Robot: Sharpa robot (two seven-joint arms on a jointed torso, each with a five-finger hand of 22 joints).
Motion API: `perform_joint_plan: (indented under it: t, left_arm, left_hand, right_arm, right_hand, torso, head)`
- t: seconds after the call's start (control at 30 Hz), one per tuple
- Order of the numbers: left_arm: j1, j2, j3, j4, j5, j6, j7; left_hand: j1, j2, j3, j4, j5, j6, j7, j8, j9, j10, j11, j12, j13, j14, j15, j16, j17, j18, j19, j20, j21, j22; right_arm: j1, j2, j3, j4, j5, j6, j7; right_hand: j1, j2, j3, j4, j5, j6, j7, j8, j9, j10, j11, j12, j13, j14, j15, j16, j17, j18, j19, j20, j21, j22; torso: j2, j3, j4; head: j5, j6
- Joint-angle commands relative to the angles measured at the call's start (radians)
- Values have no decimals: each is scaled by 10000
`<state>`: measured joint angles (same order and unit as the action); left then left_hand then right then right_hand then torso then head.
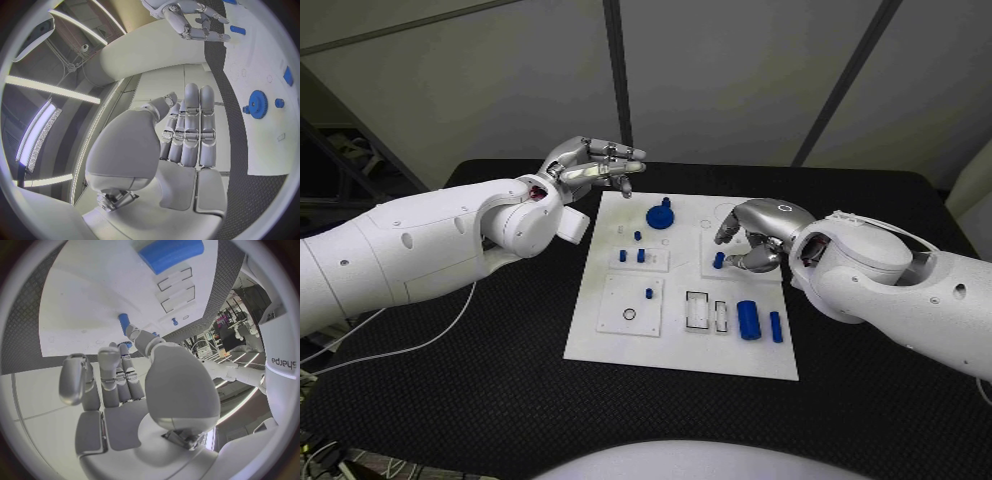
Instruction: Assemble the parts on the task board
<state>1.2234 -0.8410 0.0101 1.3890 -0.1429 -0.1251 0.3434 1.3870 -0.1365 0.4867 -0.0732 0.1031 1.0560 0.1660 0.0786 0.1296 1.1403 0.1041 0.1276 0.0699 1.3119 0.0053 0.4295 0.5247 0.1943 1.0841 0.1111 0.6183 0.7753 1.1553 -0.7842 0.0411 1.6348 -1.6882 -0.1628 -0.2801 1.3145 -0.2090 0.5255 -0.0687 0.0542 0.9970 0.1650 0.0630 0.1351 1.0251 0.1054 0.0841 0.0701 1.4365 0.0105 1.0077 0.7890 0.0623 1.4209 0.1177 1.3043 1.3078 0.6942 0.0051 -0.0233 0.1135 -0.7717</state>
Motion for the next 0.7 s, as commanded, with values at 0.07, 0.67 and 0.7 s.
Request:
perform_joint_plan:
  t: [0.07,0.67,0.7]
  left_arm:
    - [11,-2,7,24,44,91,63]
    - [11,2,7,17,44,100,49]
    - [11,3,7,18,44,103,46]
  left_hand:
    - [17,77,-61,20,-62,-40,28,-55,-12,-52,-6,25,-12,36,68,-47,-16,-117,-47,-9,-53,-14]
    - [19,90,-66,18,-61,-29,27,-49,-13,-45,-8,31,-9,42,67,-60,-18,-116,-45,-8,-61,-19]
    - [19,90,-66,18,-61,-29,27,-49,-13,-45,-8,31,-9,42,67,-60,-18,-116,-45,-8,-61,-19]
  right_arm:
    - [19,130,-10,-75,92,550,63]
    - [-7,614,-118,-560,143,886,181]
    - [-8,619,-121,-567,132,906,165]
  right_hand:
    - [121,93,-31,69,-48,29,-79,18,-31,175,-25,63,32,114,-15,179,158,38,134,-28,134,272]
    - [287,425,627,220,-36,409,-183,102,-88,1562,-251,292,76,328,-149,929,852,-169,592,-142,971,1064]
    - [290,435,653,221,-36,442,-193,107,-86,1606,-262,283,74,331,-157,953,871,-174,602,-150,991,1084]
  torso:
    - [0,8,-6]
    - [-8,8,-13]
    - [-8,8,-13]
  head:
    - [14,-21]
    - [33,-40]
    - [33,-40]
